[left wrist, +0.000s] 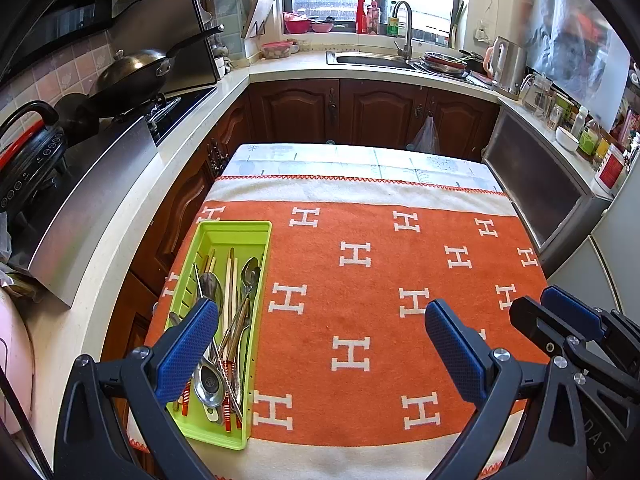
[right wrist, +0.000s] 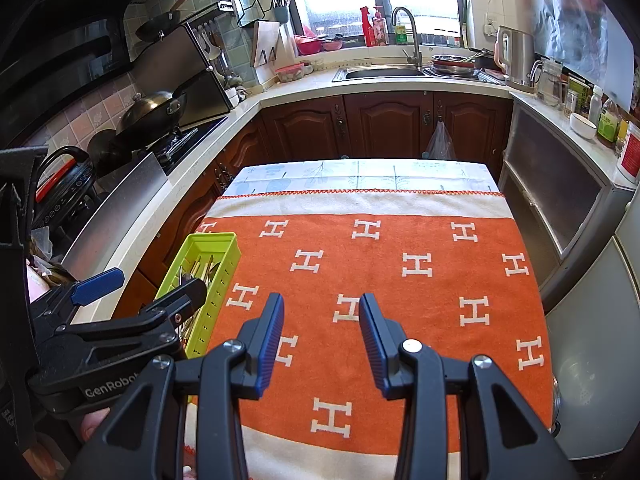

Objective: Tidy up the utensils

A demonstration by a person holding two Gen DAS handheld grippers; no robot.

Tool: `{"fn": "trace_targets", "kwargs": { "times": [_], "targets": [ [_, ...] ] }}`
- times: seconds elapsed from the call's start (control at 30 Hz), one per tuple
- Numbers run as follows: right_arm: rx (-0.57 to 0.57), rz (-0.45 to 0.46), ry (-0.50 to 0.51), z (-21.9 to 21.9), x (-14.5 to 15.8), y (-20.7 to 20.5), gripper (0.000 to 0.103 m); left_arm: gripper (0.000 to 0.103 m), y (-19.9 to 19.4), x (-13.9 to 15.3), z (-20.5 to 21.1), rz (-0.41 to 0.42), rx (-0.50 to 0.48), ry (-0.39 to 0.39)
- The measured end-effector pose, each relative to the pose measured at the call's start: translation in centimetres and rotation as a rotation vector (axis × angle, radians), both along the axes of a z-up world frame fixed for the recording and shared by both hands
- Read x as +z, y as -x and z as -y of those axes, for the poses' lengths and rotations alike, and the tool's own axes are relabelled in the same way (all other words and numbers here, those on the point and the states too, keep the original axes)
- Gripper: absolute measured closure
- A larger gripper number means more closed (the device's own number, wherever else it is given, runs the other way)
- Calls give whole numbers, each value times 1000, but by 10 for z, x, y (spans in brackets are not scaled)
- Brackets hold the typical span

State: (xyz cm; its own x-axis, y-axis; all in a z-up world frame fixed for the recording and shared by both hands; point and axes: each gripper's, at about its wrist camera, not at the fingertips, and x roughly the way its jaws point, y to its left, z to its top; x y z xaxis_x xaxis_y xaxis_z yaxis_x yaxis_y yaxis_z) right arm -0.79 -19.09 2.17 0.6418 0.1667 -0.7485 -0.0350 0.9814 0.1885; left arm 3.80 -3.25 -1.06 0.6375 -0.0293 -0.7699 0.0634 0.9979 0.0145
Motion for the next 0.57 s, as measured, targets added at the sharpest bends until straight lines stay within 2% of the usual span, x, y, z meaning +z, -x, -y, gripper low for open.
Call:
{"fn": "trace_targets", "kwargs": {
  "times": [0.57],
  "targets": [
    [1, -6, -4, 0, -1, 0, 64, 1, 0, -3, 1, -14, 0, 1]
  ]
}}
